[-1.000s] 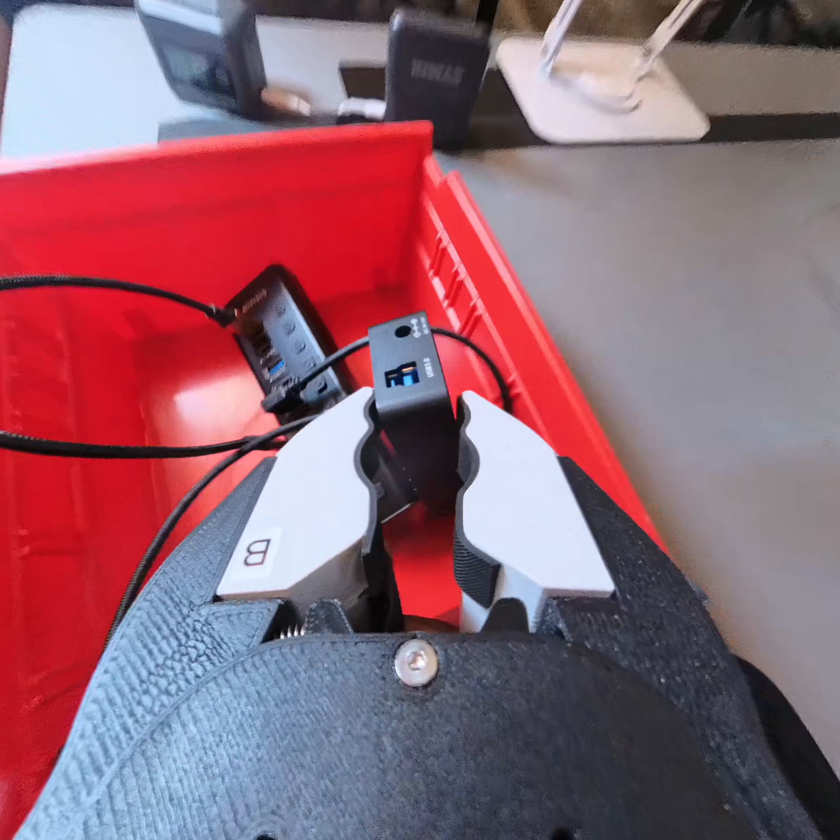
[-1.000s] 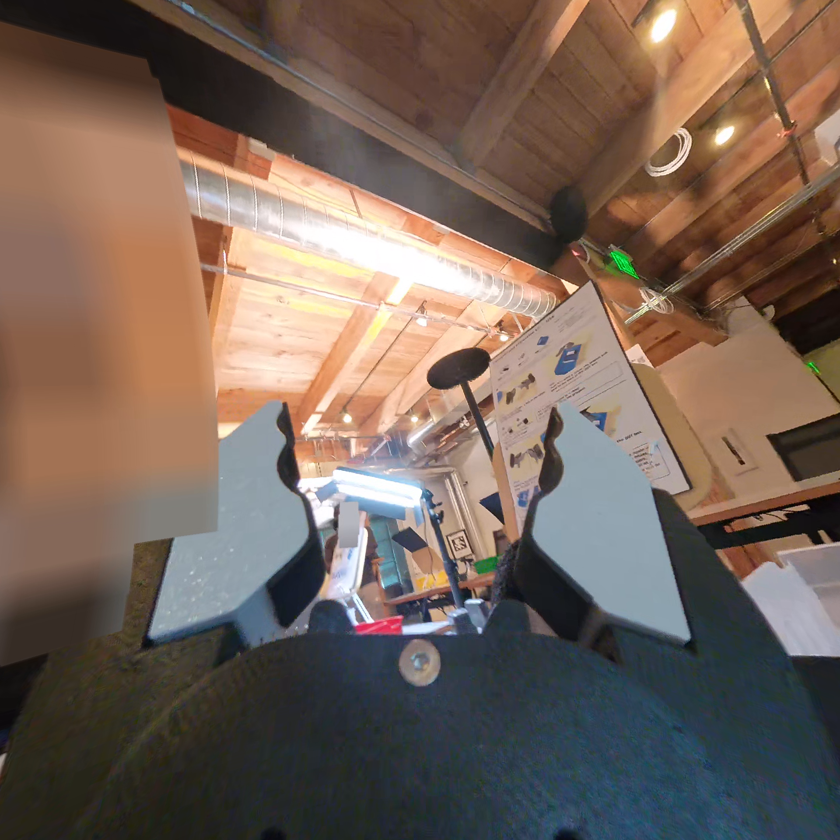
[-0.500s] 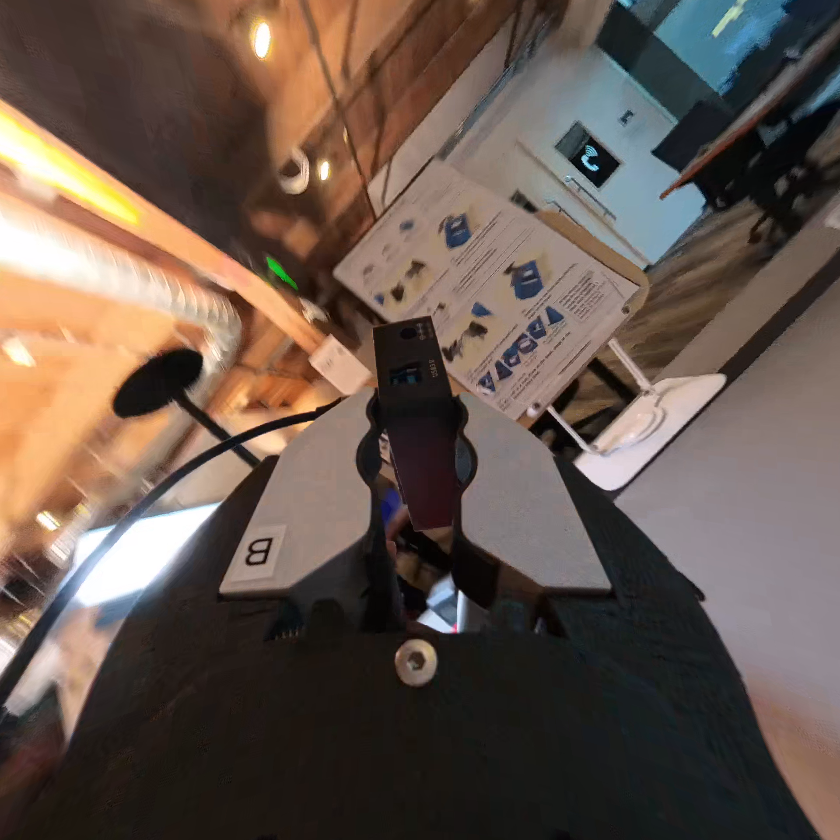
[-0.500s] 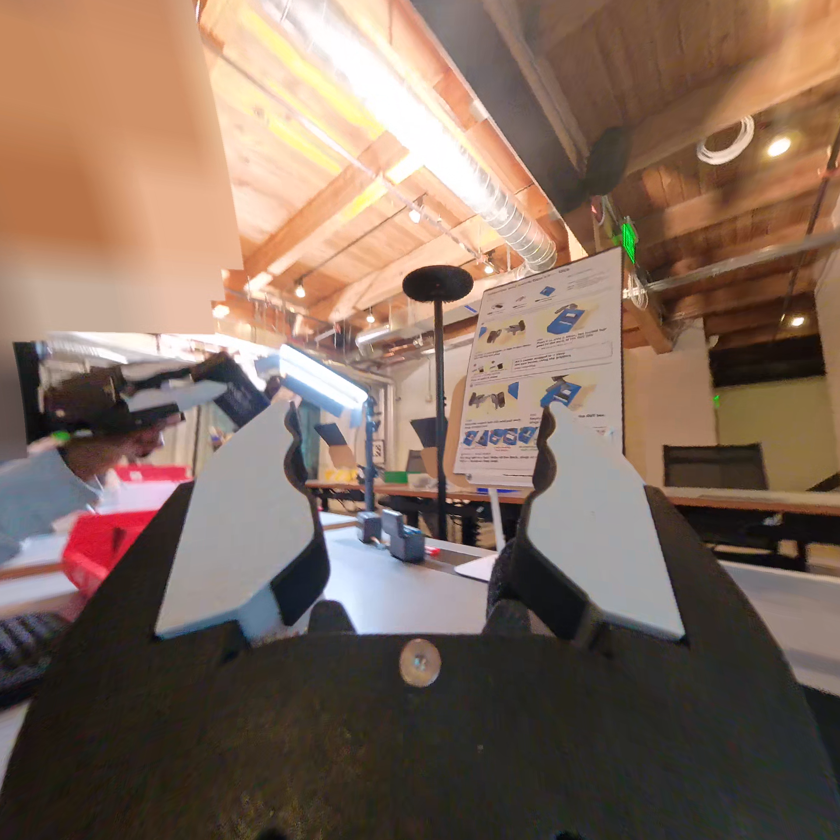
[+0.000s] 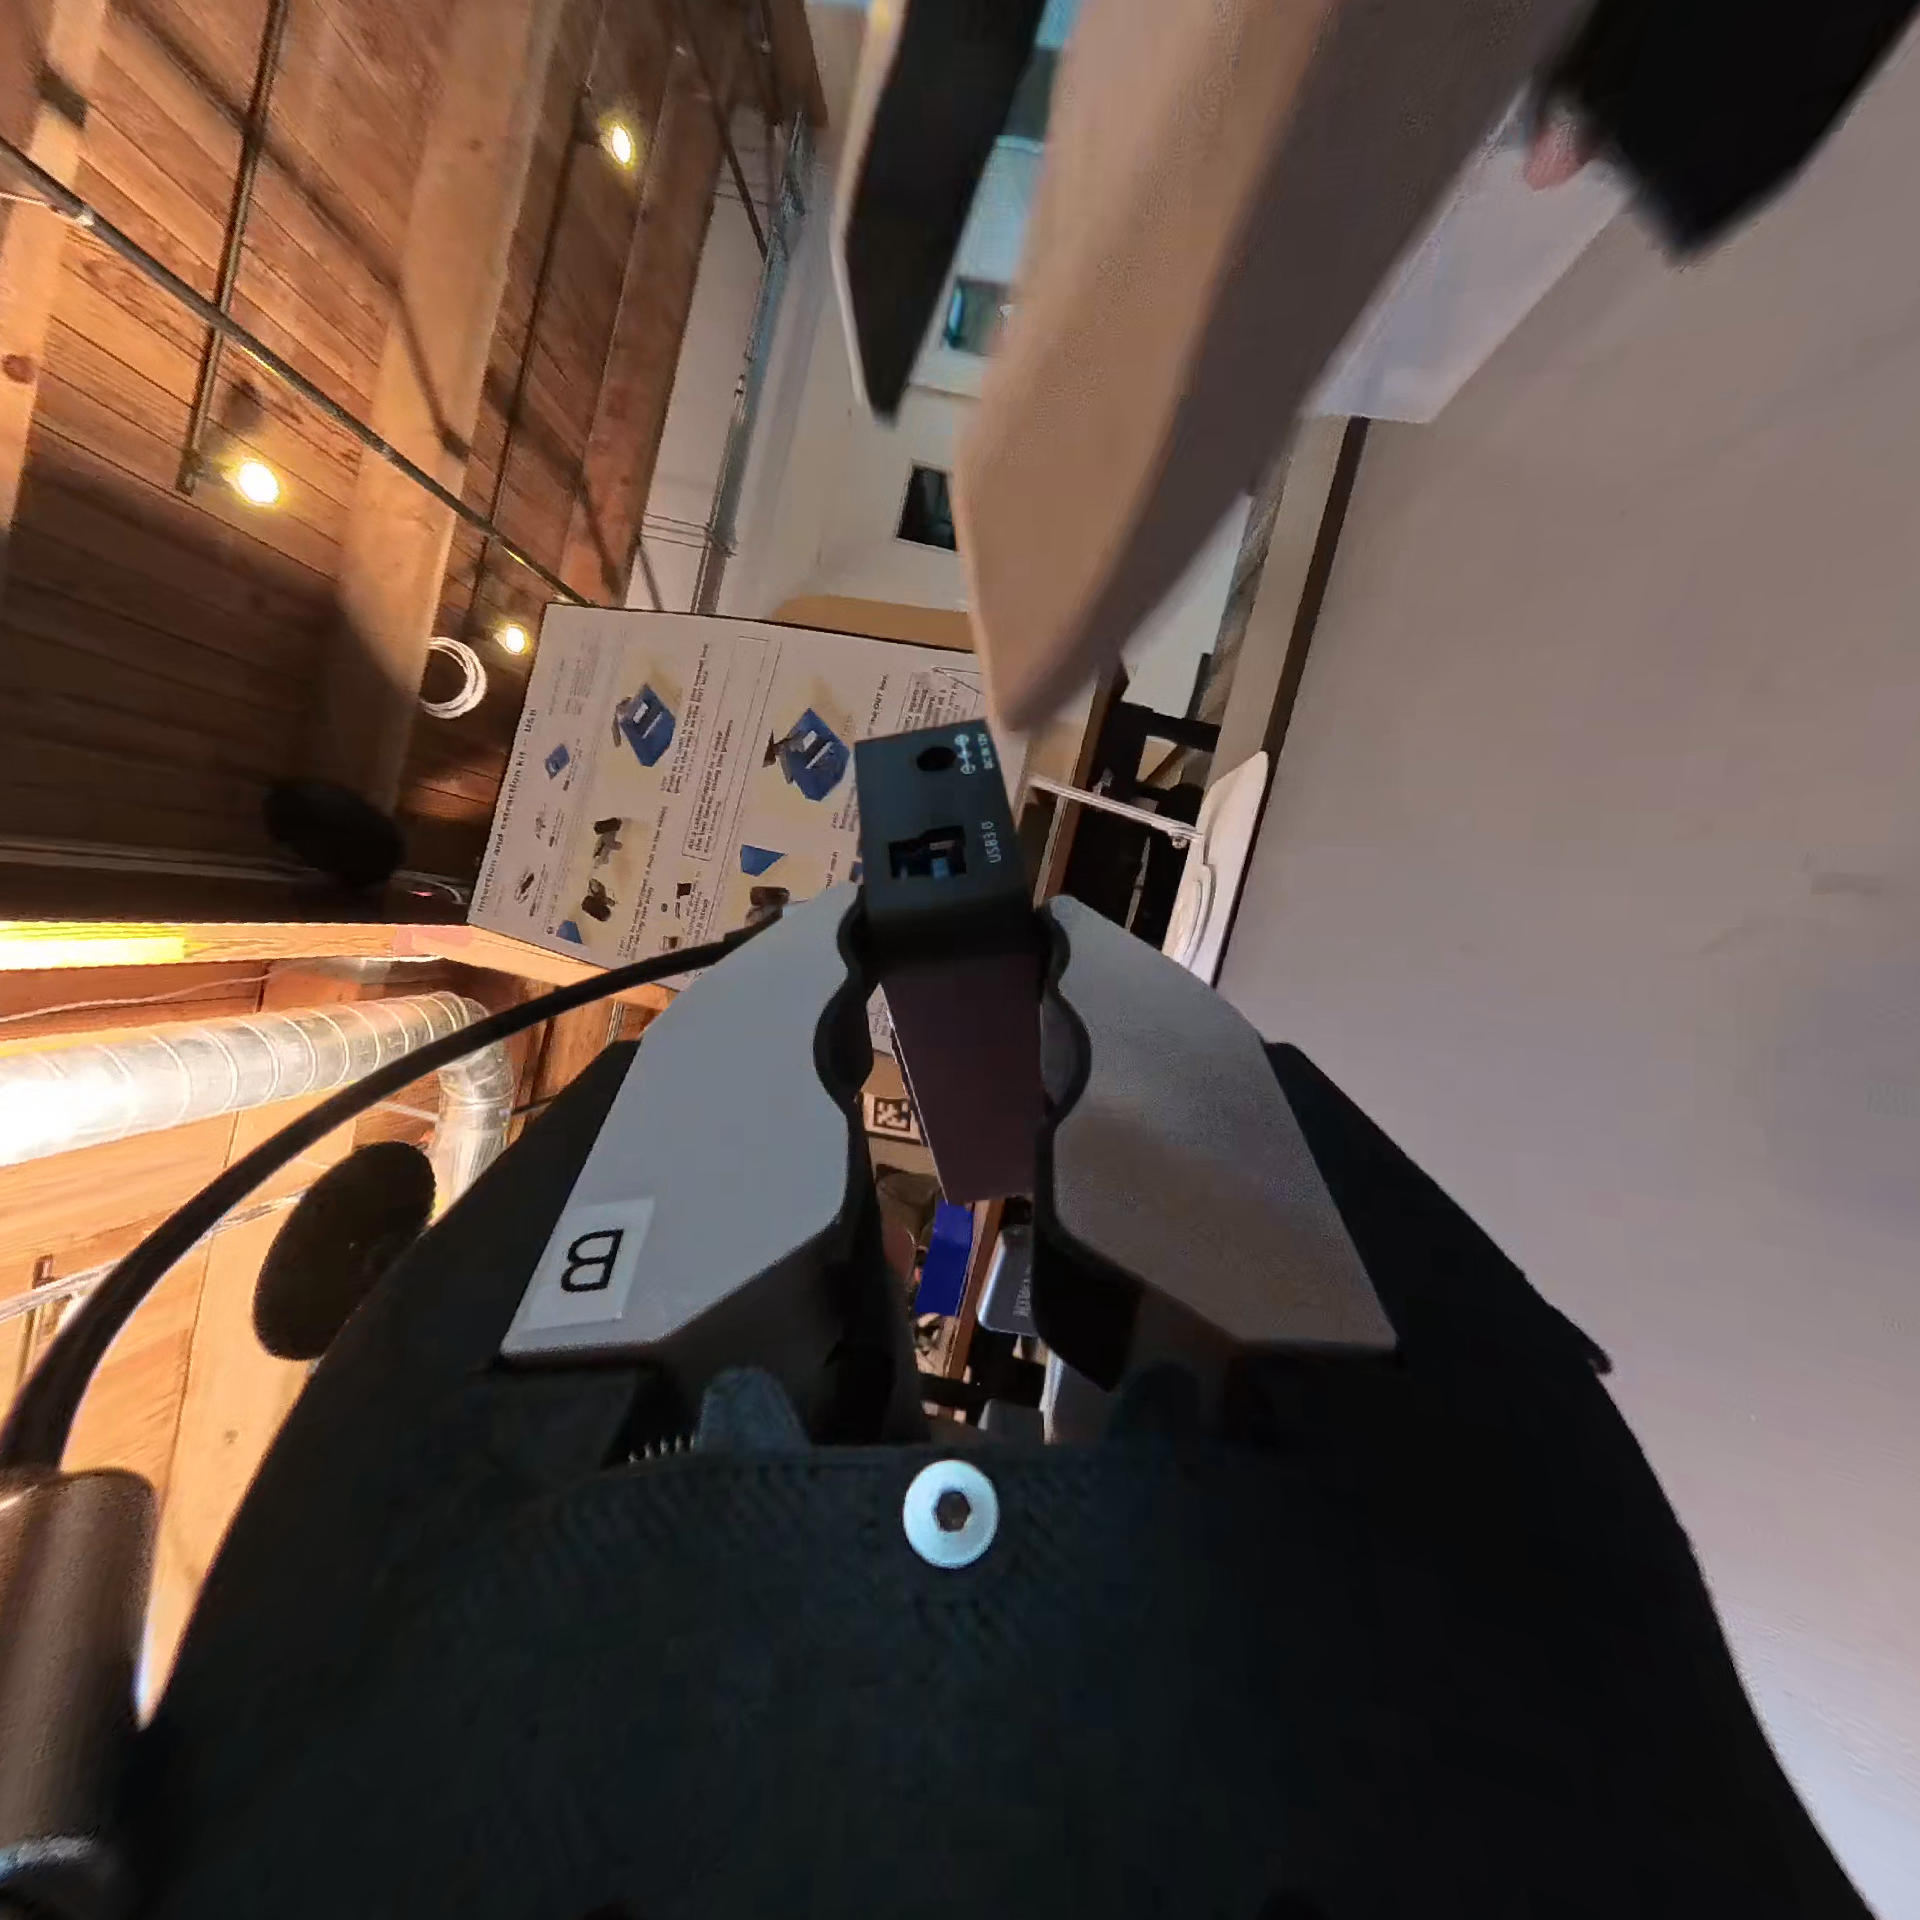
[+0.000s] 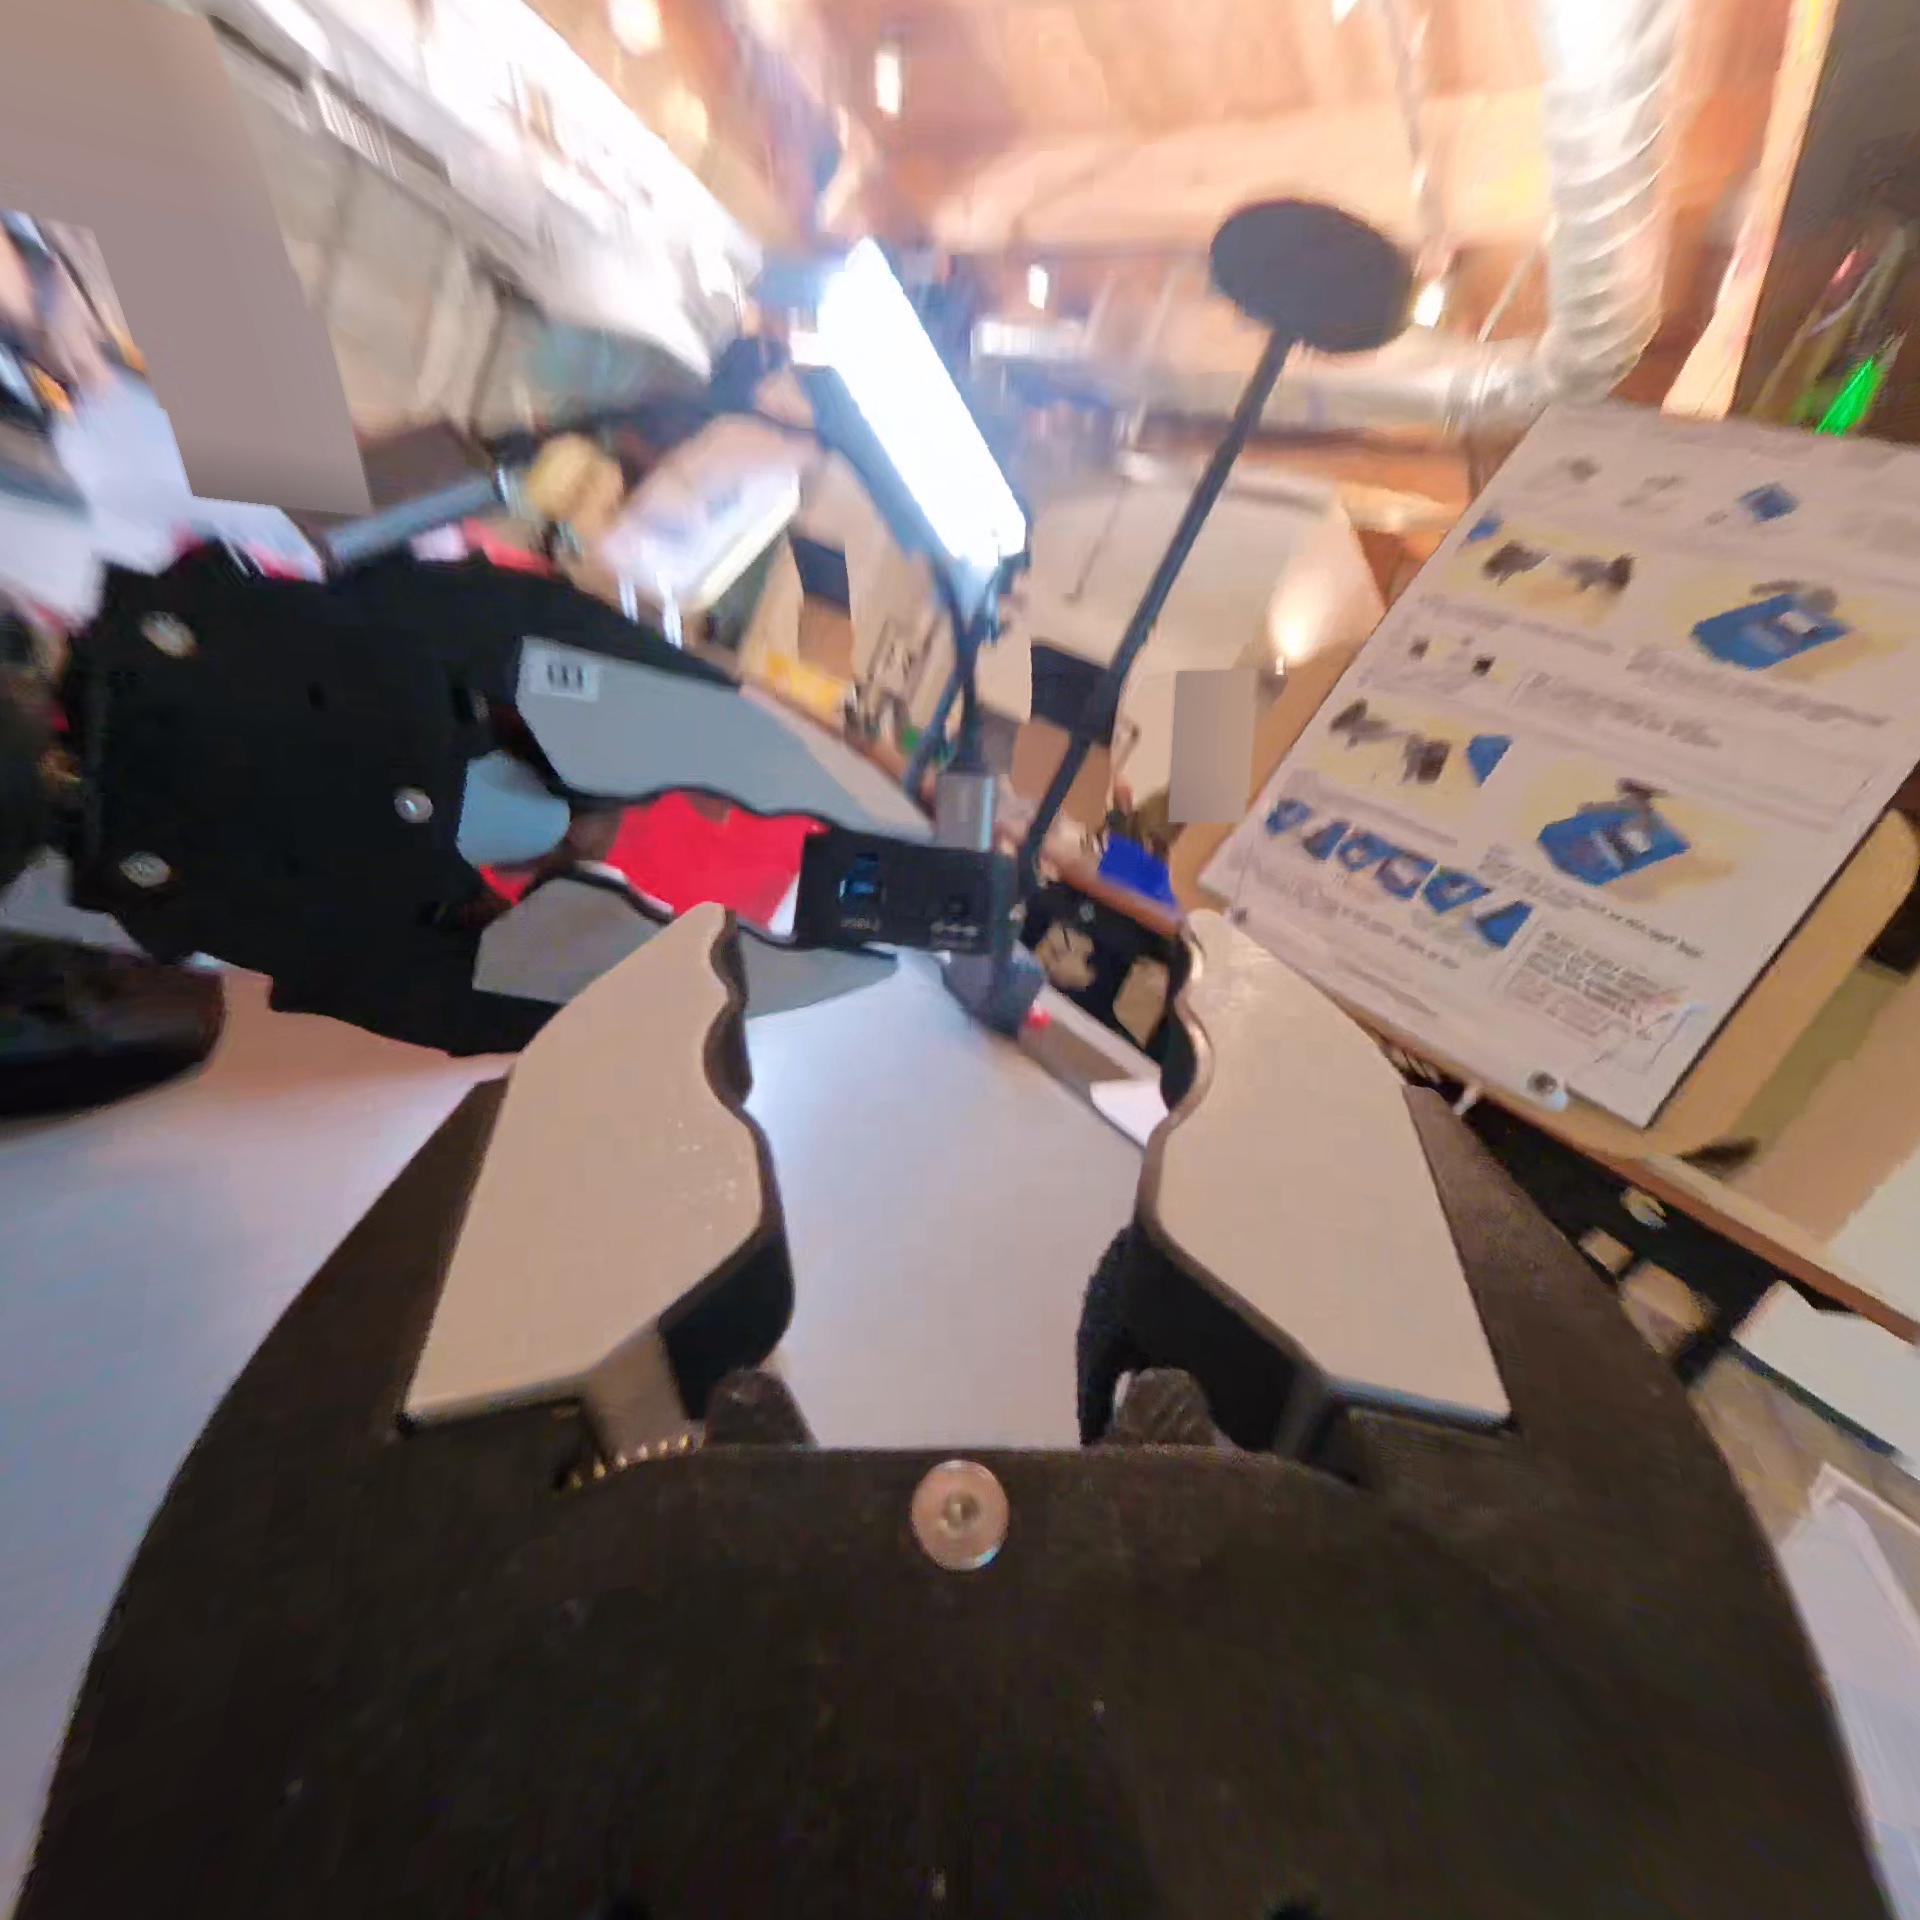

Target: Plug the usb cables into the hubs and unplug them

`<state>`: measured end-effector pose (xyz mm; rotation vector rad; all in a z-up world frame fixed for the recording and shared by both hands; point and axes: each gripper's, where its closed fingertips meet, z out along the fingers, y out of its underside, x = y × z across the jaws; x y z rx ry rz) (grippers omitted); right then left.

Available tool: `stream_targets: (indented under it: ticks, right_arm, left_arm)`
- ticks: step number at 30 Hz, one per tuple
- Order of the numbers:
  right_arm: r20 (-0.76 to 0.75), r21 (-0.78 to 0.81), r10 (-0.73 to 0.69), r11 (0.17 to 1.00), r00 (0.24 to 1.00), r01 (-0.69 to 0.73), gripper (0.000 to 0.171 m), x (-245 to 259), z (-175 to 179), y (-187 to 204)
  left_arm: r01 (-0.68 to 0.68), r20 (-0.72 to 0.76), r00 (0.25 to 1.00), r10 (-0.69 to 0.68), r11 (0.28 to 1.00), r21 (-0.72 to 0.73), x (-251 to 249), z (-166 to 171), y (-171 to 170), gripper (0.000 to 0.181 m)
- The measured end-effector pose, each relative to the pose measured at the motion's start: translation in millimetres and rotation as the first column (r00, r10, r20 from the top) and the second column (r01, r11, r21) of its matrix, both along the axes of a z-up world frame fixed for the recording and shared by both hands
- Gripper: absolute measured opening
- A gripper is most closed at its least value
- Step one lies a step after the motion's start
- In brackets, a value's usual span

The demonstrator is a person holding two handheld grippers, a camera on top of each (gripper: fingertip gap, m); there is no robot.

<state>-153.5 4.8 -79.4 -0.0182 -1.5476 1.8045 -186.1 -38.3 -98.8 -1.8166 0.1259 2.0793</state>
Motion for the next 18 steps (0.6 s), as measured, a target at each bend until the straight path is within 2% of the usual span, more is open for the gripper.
stream_targets:
  ticks: [3, 7, 9, 13, 15, 18]
  right_arm:
    - [0.063, 0.144, -0.041, 0.989, 0.997, 0.031, 0.073, -7, -18, -25]
    - [0.152, 0.13, -0.013, 0.992, 0.988, -0.007, 0.066, -9, -18, -37]
    - [0.153, 0.146, -0.044, 0.989, 0.987, 0.021, 0.063, -15, -18, -39]
    - [0.255, 0.239, -0.095, 0.971, 0.962, 0.032, 0.061, -27, -34, -43]
    - [0.252, 0.258, -0.105, 0.965, 0.962, 0.037, 0.061, -28, -34, -43]
    - [0.213, 0.156, -0.1, 0.985, 0.972, 0.067, 0.061, -34, -17, -33]
  left_arm:
    - [-0.012, -0.014, 1.0, 0.011, 1.0, -0.026, 0, -3, 2, 0.028]
    - [-0.003, -0.028, 1.0, 0.001, 0.998, -0.068, 3, -8, 7, 0.029]
    - [0.015, -0.042, 0.999, -0.019, 0.995, -0.094, 6, -10, 12, 0.029]
    - [0.025, -0.07, 0.997, -0.034, 0.991, -0.133, 11, -13, 21, 0.029]
    - [0.059, -0.054, 0.996, -0.065, 0.992, -0.109, 11, -13, 21, 0.031]
    - [0.108, -0.065, 0.992, -0.108, 0.994, 0.002, 13, 2, 17, 0.037]
